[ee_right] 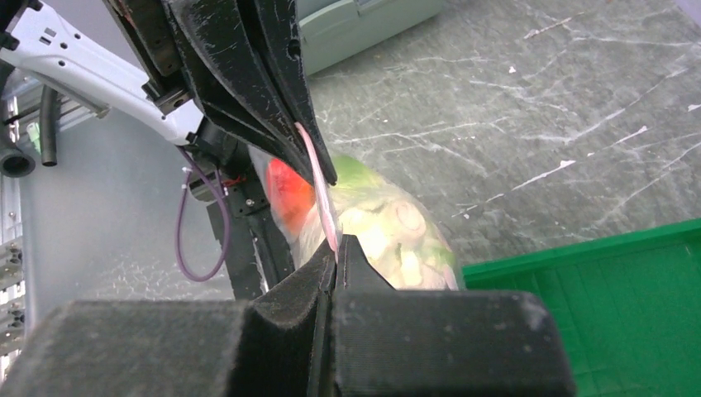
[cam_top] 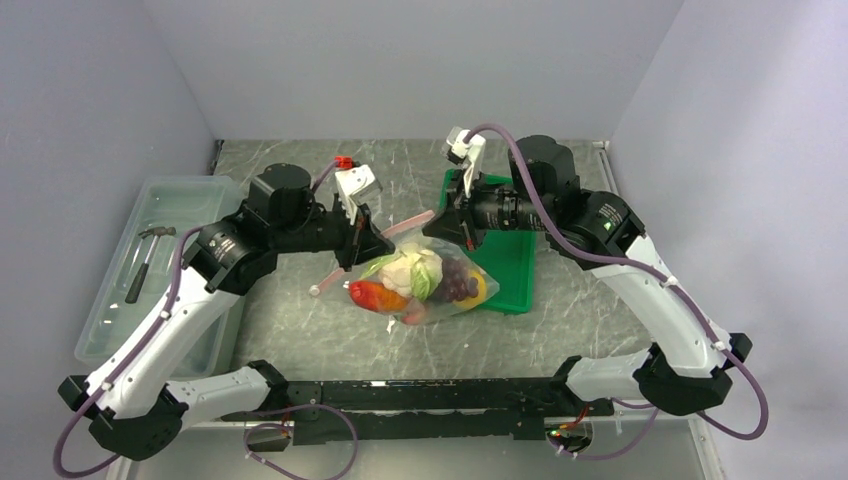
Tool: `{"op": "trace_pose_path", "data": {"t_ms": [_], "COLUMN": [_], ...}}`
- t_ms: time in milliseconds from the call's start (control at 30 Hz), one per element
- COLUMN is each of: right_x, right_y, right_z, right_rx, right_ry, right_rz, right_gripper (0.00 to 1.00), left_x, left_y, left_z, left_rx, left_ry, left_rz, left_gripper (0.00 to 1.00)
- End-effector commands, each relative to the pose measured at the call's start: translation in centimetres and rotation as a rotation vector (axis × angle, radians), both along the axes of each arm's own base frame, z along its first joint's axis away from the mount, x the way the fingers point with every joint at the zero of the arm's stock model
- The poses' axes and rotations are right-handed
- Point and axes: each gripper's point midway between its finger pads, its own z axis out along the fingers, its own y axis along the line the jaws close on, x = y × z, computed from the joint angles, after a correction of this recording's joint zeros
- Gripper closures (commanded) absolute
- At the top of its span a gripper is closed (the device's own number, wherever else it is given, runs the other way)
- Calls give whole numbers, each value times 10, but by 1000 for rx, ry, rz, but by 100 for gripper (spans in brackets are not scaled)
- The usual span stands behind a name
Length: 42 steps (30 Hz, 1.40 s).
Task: Place the food in the zip-top bag and seal the zipper
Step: Place the zipper food storage bag at the center of the board.
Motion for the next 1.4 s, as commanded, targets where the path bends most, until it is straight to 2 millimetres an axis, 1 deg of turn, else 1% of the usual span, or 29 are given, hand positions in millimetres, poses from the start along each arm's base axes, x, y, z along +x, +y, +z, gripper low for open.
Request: {"op": "trace_pose_path", "data": {"t_ms": [0,200,333,400,533,700,800,933,1100,1267,1367], "right_x": [-1,2,7,9,11,17,19,21,20,19,18], "right_y": [-9,-15,-20,-24,-30,-40,-45,-49,-50,-49,-50], "right_z": [49,43,42,43,44,41,37,30,22,8,0], "right_rx": [143,134,128,128,134,129,130,128,129,122,112], "right_ry": [-135,-147,-154,-161,-174,-179,-181,-176,-168,-152,-138], "right_rz": [-34,-73,-111,-134,-172,-237,-271,-295,-300,-297,-298], "right_gripper": [99,87,74,66,60,58,58,58,58,58,58], "left_x": [18,32,37,40,50,70,77,82,101,125,140], "left_y": [7,14,17,19,26,41,46,47,55,61,60], "left_z": [5,12,21,26,32,30,29,36,37,23,14], "left_rx": [24,27,12,4,15,74,86,84,121,232,291], "left_ry": [-32,-65,-94,-109,-137,-167,-183,-208,-246,-292,-307], "left_rz": [102,187,224,244,302,427,468,488,569,625,649], "left_gripper": [100,100,100,100,100,100,100,100,100,100,100]}}
